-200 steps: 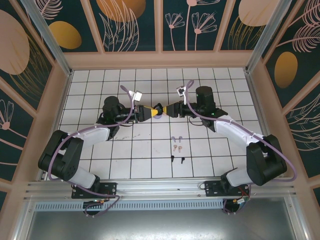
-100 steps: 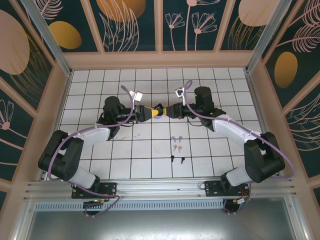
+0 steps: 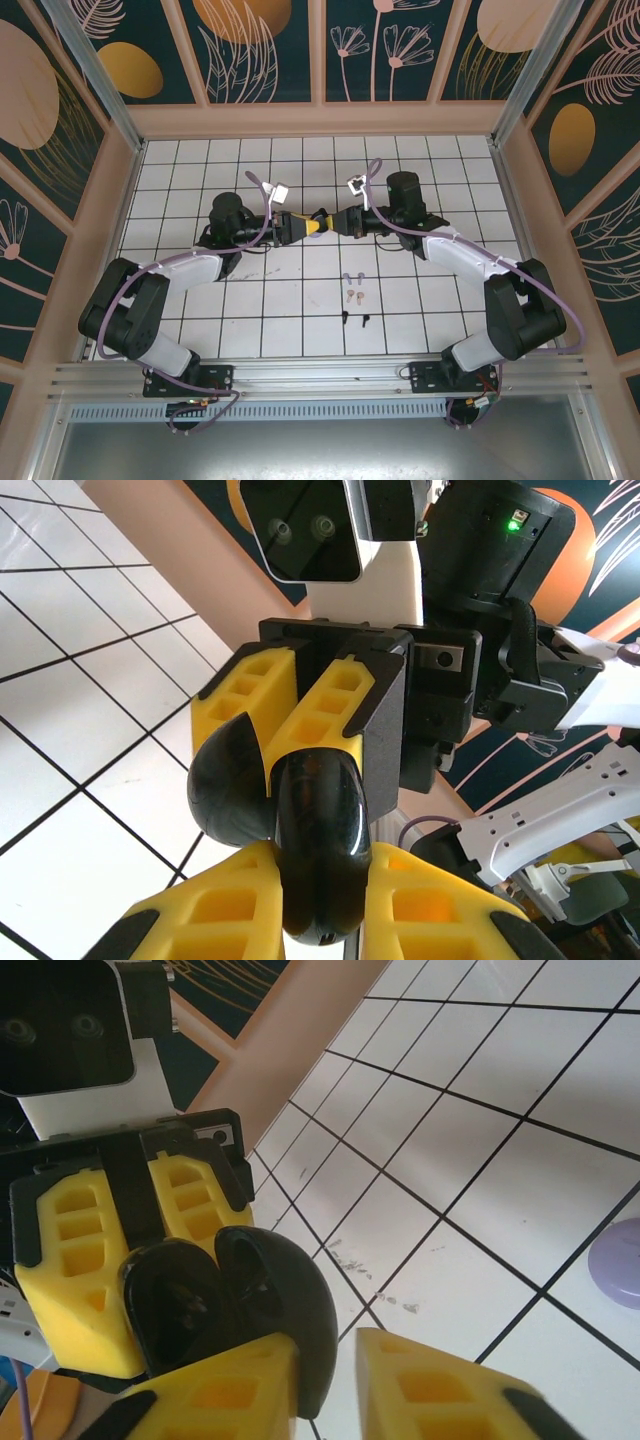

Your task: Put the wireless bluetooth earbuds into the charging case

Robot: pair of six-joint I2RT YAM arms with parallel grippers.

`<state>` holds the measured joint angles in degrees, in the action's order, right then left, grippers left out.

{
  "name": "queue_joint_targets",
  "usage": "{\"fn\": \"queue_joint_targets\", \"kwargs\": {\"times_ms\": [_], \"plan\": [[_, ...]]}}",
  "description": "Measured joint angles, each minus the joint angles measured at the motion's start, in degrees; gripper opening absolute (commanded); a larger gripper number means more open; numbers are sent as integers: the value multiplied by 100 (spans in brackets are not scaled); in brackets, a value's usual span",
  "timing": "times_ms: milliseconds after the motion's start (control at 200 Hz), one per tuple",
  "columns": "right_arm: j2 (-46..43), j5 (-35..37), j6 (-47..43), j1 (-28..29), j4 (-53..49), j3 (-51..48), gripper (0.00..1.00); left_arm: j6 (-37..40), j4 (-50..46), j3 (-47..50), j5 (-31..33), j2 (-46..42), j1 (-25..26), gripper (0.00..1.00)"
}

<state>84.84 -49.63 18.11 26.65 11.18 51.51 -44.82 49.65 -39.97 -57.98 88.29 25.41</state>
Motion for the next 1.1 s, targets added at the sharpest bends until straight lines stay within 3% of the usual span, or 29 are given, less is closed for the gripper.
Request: {"fn": "queue_joint_targets", "kwargs": {"times_ms": [140, 220, 445, 546, 761, 966, 1101], "plan": [[11, 4, 0, 0, -13, 0, 0, 0, 2, -2, 13, 17, 2, 0], [13, 17, -24, 0, -35, 7, 0, 7, -20, -2, 35, 26, 4, 0], [13, 238, -94, 7, -245, 114, 0, 197, -181, -2, 304, 26, 44, 53], [15, 533, -188, -11, -514, 280, 0, 413, -472, -20, 568, 24, 48, 68], [22, 1145, -505, -227, -1213, 682, 0, 1200, -1722, -444, 1075, -155, 48, 88], [116, 1646, -986, -356, -1991, 1248, 0, 2168, -3217, -1462, 1554, -328, 48, 98], [243, 2009, -1329, -361, -2457, 1626, 0, 2586, -4096, -2197, 2059, -236, 48, 99]]}}
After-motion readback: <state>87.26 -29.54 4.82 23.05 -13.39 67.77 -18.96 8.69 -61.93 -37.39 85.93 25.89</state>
